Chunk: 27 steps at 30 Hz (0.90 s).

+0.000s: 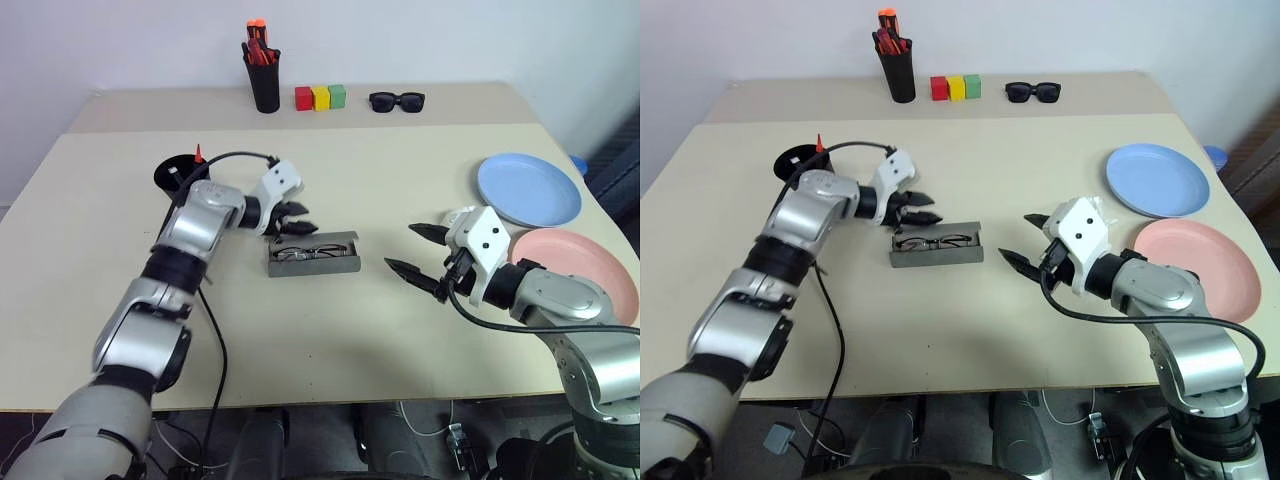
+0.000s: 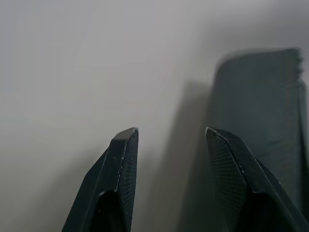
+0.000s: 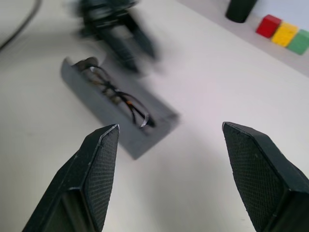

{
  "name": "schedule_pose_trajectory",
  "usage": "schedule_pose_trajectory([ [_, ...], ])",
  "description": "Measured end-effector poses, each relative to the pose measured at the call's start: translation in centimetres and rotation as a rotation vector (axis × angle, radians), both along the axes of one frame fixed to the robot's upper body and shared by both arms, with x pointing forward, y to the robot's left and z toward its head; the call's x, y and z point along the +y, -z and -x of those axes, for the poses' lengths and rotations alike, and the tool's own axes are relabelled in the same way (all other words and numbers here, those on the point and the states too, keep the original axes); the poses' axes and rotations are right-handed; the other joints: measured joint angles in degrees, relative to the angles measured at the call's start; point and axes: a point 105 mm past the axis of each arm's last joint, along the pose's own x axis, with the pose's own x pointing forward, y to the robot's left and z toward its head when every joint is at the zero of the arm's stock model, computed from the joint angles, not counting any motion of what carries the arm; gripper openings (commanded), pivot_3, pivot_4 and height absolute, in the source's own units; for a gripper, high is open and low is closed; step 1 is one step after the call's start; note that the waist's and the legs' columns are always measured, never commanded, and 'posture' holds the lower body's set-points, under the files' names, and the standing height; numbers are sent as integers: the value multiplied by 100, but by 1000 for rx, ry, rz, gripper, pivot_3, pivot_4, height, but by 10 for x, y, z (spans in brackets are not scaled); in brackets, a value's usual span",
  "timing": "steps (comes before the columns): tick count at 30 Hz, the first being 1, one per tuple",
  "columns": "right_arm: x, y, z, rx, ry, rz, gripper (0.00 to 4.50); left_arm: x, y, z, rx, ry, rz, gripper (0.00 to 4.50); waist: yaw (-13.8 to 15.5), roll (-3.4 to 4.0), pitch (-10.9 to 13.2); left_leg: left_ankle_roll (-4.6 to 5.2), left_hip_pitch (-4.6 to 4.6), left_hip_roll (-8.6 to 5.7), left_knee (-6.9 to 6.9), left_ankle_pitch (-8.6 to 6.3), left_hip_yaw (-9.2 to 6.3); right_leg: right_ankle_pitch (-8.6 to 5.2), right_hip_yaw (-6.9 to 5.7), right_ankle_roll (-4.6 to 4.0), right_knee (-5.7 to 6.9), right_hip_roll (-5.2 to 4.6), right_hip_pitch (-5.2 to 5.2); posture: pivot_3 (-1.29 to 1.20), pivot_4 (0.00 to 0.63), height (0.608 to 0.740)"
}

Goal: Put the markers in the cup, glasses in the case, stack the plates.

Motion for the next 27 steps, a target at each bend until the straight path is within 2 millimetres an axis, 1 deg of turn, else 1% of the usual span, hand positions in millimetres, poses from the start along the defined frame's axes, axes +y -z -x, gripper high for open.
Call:
schedule_pose_trajectory([
  [3,-7,1,-12,1,41,17,3458,4,-2,26,-29,94,-45,2261,-4,1,-1,0,4,-1,4,0,2,-1,2,-2,-1,-2,7,0,150,740],
  [5,-16,2,-23,4,96,33,3458,3,0,37,-37,127,-55,2261,3,2,-1,0,8,-1,5,0,2,-2,2,-4,-1,-2,10,0,150,740],
  [8,-38,0,-48,-11,231,81,3458,-4,2,41,-64,135,-13,2261,17,3,-1,0,6,-1,10,0,3,-7,2,-18,-2,-4,11,0,150,740],
  [10,-67,-1,-65,-24,361,153,3458,-8,-3,39,-103,112,54,2261,35,2,-1,0,2,-2,11,0,3,-2,1,-9,-4,-5,10,0,150,740],
  [12,-96,-1,-76,-36,455,235,3458,-4,-14,34,-170,65,98,2261,34,2,-1,1,2,-2,2,0,4,0,1,-3,-3,-4,2,0,150,740],
  [14,-117,0,-83,-40,510,284,3458,2,-24,35,-222,42,124,2261,20,2,-1,2,3,-2,-3,-1,3,0,1,-2,-3,-4,1,0,150,740],
  [16,-140,2,-88,-32,568,324,3458,4,-26,43,-239,47,142,2261,-21,6,0,3,3,-2,-3,-2,10,1,5,-2,-3,-6,1,0,150,740],
  [18,-164,3,-93,-29,621,390,3458,4,-23,49,-232,51,157,2261,-23,7,1,3,4,-2,-1,-2,13,1,6,-1,-2,-6,1,0,150,740],
  [20,-178,3,-103,-34,644,440,3458,4,-21,51,-218,34,175,2261,-47,7,1,4,10,-1,3,-1,15,2,8,-3,-1,-4,3,0,150,740],
  [21,-183,3,-108,-35,652,456,3458,3,-22,53,-219,34,185,2261,-50,9,2,4,10,-1,4,-1,16,4,9,-7,-1,-4,3,0,150,740],
  [23,-186,9,-116,-30,641,495,3458,2,-22,53,-220,26,192,2261,-68,9,2,4,16,-1,7,0,16,4,10,-10,-1,-3,10,0,150,740],
  [27,-176,35,-130,5,586,534,3458,3,-23,52,-223,-1,199,2261,-101,9,2,4,13,-1,3,-1,16,5,10,-4,-2,-3,9,0,150,740],
])
